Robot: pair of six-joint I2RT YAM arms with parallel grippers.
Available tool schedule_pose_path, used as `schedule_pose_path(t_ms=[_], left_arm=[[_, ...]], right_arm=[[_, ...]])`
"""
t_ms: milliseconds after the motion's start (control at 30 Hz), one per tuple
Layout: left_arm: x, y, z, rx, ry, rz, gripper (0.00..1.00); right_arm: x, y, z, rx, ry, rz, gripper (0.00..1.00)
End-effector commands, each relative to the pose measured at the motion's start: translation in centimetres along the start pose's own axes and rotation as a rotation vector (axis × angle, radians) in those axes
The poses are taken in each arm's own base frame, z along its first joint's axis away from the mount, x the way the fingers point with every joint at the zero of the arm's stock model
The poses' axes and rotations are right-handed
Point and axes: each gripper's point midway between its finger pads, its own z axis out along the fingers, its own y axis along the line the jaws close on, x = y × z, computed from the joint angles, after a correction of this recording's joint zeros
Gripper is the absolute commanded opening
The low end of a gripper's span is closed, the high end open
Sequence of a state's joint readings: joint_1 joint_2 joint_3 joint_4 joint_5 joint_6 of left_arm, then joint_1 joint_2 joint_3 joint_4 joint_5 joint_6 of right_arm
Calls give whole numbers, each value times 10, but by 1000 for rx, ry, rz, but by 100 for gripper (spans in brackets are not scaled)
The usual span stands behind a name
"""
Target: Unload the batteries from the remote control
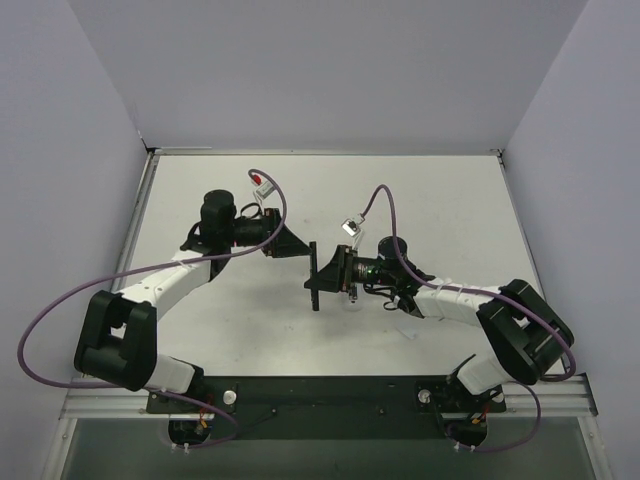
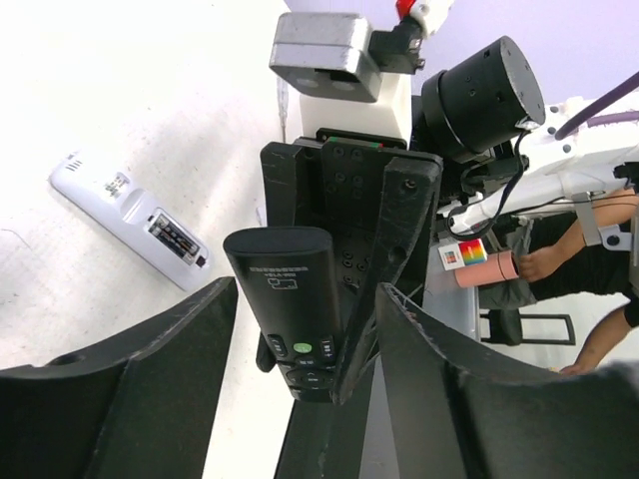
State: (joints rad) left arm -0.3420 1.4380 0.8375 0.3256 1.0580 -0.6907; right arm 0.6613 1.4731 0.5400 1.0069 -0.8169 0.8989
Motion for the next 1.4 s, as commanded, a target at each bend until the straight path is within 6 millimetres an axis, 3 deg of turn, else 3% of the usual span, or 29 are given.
schedule_pose_path(t_ms=[0,100,233,267,367,467,633,900,1367], left_arm=[[-18,-15,-8,-9,-47,123,74],[-14,-16,-8,-9,-37,118,82],[-18,-1,-21,-181,-73,245,80],[-15,0,-22,-217,-70,278,79],[-5,7,-32,-365,-60,355,75],[-1,12,-39,-475,-89,384,72],[23,5,-21,-515,-71,460,75],[59,27,10,-578,31,414,74],[56,42,37,-597,54,445,66]], right_arm=[[-13,7,1,-12,-34,-14,0],[-15,7,1,-13,-36,1,0],[-28,0,0,43,-72,86,0],[-26,-18,-2,140,-69,161,0],[-27,-48,-12,349,-59,294,0],[-38,-50,-15,388,-107,318,0],[-51,-60,-15,475,-173,404,0],[-64,-64,-12,508,-230,485,0],[-62,-57,-14,528,-245,493,0]])
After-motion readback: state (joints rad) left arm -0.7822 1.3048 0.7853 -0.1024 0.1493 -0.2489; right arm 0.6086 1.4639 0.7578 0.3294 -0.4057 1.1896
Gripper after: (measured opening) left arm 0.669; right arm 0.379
